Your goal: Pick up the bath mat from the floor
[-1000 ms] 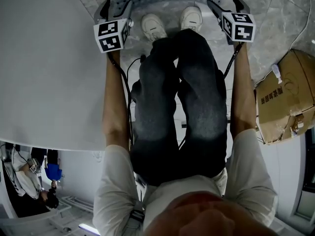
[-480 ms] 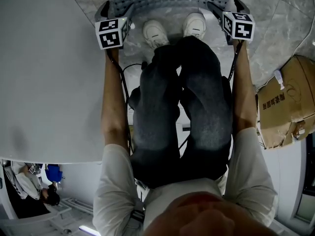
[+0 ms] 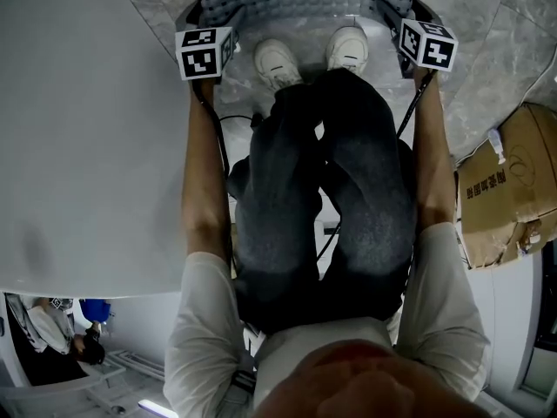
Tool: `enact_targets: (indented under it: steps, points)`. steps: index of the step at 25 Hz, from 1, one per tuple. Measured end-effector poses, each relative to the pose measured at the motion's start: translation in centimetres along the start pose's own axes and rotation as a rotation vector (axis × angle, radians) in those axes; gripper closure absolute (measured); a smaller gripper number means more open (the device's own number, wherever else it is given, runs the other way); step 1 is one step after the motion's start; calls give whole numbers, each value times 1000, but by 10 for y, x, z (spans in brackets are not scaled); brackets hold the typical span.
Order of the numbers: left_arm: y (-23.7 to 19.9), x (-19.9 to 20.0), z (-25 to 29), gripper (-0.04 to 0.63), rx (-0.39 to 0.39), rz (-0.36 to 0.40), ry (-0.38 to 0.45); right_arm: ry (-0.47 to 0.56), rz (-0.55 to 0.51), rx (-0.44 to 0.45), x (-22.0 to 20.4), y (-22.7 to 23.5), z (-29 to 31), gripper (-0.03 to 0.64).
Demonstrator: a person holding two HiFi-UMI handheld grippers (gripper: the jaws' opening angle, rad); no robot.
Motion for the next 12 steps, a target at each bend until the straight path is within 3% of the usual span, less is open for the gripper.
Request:
enact_targets:
  steps: [6, 12]
  points:
    - [2, -1, -3, 248, -13, 2, -16, -7, 30, 47, 1, -5, -2, 363]
    - [7, 8, -12, 360, -23, -26, 10, 0, 35, 110, 8, -16, -5, 448]
Point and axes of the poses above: the fingertips, and each gripper's own axes: z forward along the fingers, y to its right, x out of its top, the point moved 6 cm from there along -z, backward along the fingers, and after that the axes turned 9 degrees about -z, right-handed, at the moved point
